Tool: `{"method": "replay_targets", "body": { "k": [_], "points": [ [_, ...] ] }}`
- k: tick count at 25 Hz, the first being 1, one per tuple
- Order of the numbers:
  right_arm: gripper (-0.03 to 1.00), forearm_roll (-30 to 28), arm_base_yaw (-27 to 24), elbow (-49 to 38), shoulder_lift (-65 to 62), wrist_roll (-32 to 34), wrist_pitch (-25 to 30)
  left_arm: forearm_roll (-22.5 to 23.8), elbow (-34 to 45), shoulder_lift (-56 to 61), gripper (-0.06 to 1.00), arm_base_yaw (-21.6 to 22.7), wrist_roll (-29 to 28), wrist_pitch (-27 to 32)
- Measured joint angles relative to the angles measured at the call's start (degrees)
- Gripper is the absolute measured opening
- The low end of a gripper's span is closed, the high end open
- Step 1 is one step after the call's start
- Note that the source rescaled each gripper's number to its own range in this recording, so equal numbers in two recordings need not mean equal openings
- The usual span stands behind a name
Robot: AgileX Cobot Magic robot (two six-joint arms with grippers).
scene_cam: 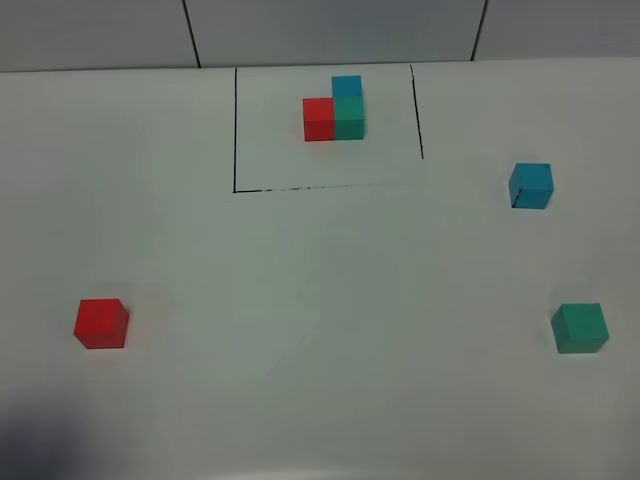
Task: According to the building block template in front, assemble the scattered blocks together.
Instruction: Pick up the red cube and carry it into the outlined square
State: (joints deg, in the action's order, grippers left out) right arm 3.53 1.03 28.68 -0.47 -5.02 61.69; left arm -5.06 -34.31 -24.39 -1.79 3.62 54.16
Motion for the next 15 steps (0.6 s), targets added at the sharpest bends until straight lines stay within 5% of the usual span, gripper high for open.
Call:
{"method": "replay_targets", "body": {
  "k": [15],
  "points": [
    [1.0, 0.0, 0.0, 0.0, 0.0, 0.05, 0.0, 0.0, -15.13, -42.71, 0.93, 0.0, -0.07, -1.87]
  ]
}}
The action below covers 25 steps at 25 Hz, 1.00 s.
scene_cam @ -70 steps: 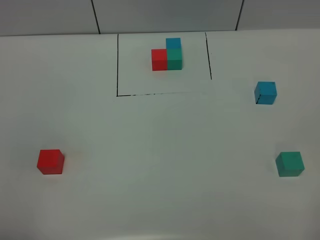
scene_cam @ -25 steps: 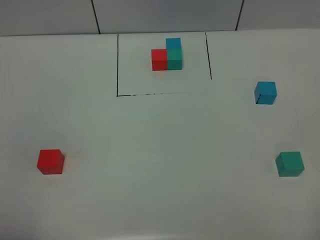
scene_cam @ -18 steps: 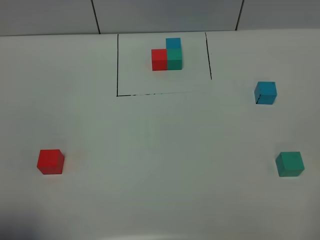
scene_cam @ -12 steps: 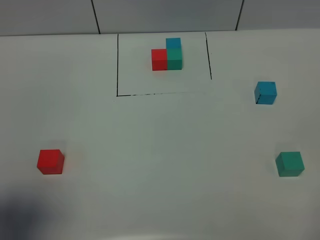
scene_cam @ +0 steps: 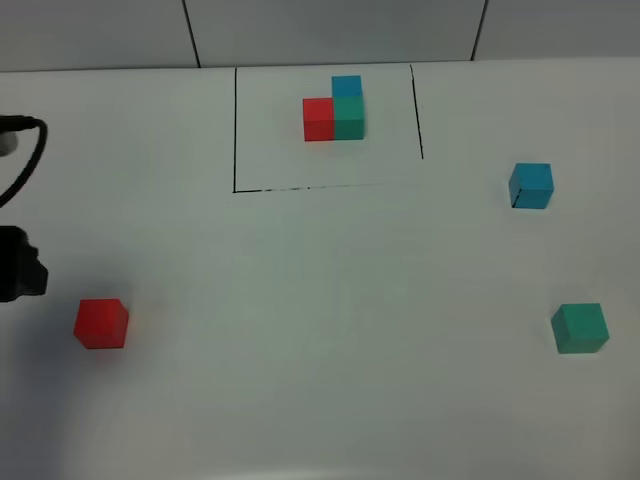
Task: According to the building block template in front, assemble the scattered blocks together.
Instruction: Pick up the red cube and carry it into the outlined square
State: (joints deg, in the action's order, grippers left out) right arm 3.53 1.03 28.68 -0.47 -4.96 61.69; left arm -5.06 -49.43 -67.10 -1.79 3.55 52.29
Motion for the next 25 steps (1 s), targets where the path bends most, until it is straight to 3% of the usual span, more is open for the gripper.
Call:
{"method": "replay_targets", "body": {
  "k": [10, 25],
  "points": [
    [1.0, 0.0, 0.0, 0.0, 0.0, 0.0, 0.0, 0.22, -1.32, -16.09, 0.93, -2.36, -3.55, -1.56],
    [0.94, 0.04, 0.0, 0.0, 0.0, 0.0, 0.0, -0.05, -1.13, -17.73, 0.93, -2.36, -4.2, -6.08]
  ]
}}
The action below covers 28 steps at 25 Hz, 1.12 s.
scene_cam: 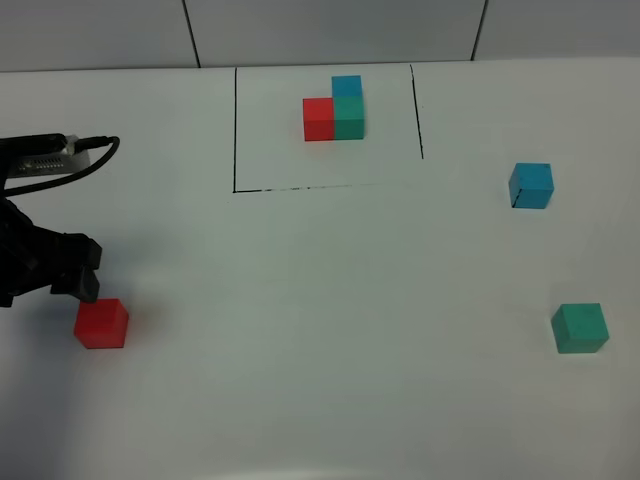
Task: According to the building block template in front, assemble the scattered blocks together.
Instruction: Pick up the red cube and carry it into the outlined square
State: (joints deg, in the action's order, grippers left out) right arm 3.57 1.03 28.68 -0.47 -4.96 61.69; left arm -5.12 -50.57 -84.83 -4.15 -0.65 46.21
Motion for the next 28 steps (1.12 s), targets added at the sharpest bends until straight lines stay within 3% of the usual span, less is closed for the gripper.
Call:
{"method": "replay_targets", "body": {
  "k": [28],
  "points": [
    [0.87, 0.0, 0.0, 0.0, 0.0, 0.0, 0.0, -2.16, 1.02, -15.24, 0.92, -0.57, -1.89, -9.74]
  ]
}}
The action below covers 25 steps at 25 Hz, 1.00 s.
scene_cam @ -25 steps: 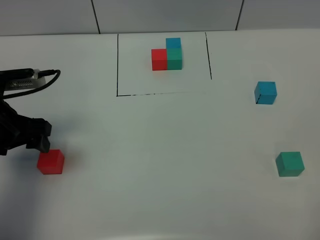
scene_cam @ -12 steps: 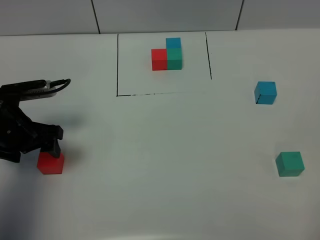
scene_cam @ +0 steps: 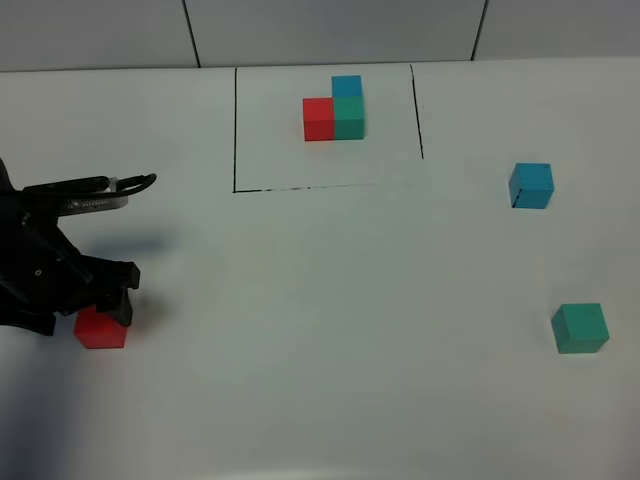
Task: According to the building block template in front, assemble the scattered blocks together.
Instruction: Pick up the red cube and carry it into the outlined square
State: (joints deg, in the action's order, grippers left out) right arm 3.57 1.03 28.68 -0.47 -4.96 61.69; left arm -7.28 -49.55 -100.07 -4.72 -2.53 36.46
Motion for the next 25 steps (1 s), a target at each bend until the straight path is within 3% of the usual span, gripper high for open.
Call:
{"method": "replay_targets", "body": {
  "k": [2, 5, 8, 18, 25],
  "points": [
    [0.86, 0.0, 0.0, 0.0, 0.0, 0.0, 0.0, 0.0, 0.0, 0.0, 0.83, 0.0, -0.02, 0.0],
    [0.86, 0.0, 0.0, 0.0, 0.0, 0.05, 0.0, 0.0, 0.0, 0.0, 0.52, 0.0, -0.02, 0.0],
    [0.85, 0.0, 0.0, 0.0, 0.0, 0.05, 0.0, 0.0, 0.0, 0.0, 0.01, 0.0, -0.02, 0.0],
    [0.82, 0.0, 0.0, 0.0, 0.0, 0.05, 0.0, 0.06, -0.06, 0.0, 0.01, 0.0, 0.27, 0.06],
    [0.8, 0.0, 0.0, 0.0, 0.0, 0.05, 0.0, 0.37, -8.22, -0.04, 0.01, -1.94, 10.89, 9.06]
  ]
}}
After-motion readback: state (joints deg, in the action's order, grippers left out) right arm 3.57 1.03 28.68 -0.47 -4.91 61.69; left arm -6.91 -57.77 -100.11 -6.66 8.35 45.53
